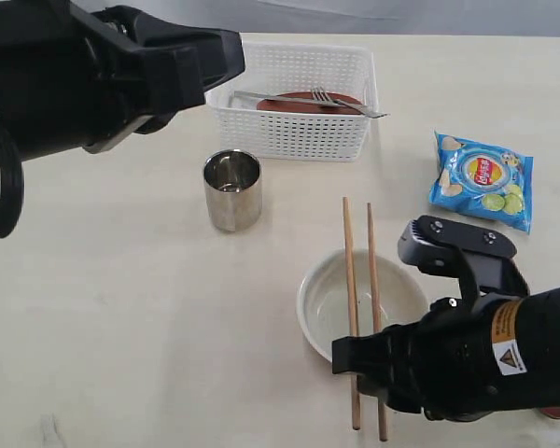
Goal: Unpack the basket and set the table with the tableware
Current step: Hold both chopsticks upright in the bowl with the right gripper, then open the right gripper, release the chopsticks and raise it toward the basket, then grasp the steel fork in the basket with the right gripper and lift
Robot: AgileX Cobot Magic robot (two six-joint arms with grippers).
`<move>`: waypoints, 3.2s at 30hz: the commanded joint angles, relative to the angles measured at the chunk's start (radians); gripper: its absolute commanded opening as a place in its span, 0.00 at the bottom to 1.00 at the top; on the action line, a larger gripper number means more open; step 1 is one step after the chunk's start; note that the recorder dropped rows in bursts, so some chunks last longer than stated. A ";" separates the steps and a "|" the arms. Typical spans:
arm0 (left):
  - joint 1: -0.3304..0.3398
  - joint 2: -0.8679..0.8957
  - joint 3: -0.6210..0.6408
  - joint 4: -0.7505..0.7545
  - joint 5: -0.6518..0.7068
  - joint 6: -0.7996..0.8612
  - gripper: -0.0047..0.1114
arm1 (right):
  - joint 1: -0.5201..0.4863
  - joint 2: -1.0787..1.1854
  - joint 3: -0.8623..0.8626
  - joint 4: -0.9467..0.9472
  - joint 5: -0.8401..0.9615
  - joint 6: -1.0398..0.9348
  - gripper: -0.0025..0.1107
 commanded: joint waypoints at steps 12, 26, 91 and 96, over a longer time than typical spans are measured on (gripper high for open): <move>0.001 -0.006 0.005 -0.007 0.043 0.068 0.04 | -0.259 -0.086 -0.464 -0.681 0.437 -0.173 0.30; 0.001 -0.006 0.005 0.000 0.069 0.119 0.04 | -0.769 0.255 -0.710 -0.007 0.350 -0.887 0.30; 0.001 -0.011 0.005 -0.007 0.113 0.105 0.04 | -0.690 0.630 -0.741 0.182 0.062 -0.088 0.30; 0.001 -0.011 0.005 -0.007 0.113 0.105 0.04 | -0.690 0.631 -0.741 0.202 0.051 -0.088 0.30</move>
